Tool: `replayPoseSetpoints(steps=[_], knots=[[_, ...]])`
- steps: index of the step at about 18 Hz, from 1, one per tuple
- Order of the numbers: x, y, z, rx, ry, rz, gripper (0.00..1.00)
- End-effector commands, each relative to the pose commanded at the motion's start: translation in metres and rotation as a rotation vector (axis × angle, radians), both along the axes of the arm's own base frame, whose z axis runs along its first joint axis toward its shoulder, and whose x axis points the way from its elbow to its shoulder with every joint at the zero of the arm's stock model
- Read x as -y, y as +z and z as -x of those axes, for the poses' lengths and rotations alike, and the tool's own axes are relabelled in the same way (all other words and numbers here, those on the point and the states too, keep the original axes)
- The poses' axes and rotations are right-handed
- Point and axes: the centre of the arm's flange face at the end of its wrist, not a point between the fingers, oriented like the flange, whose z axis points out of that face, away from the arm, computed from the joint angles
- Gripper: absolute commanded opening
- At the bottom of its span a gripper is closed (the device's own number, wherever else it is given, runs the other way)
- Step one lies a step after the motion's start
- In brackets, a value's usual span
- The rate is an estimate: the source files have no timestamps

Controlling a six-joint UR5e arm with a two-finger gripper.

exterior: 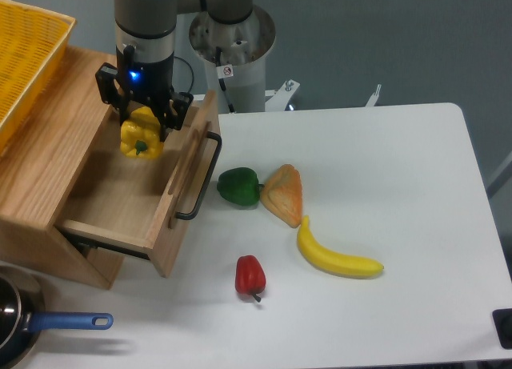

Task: Place the yellow pepper in the top drawer
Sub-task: 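Lower the yellow pepper into the open drawer, then lower the pepper further onto the drawer bottom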

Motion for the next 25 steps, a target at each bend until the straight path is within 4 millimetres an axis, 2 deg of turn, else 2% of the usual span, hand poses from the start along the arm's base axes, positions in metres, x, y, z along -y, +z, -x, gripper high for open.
replayPoseSetpoints(steps=[25], knots=[[-0.016,-0.029,0.0,0.007,-0.015,0.061,0.38]])
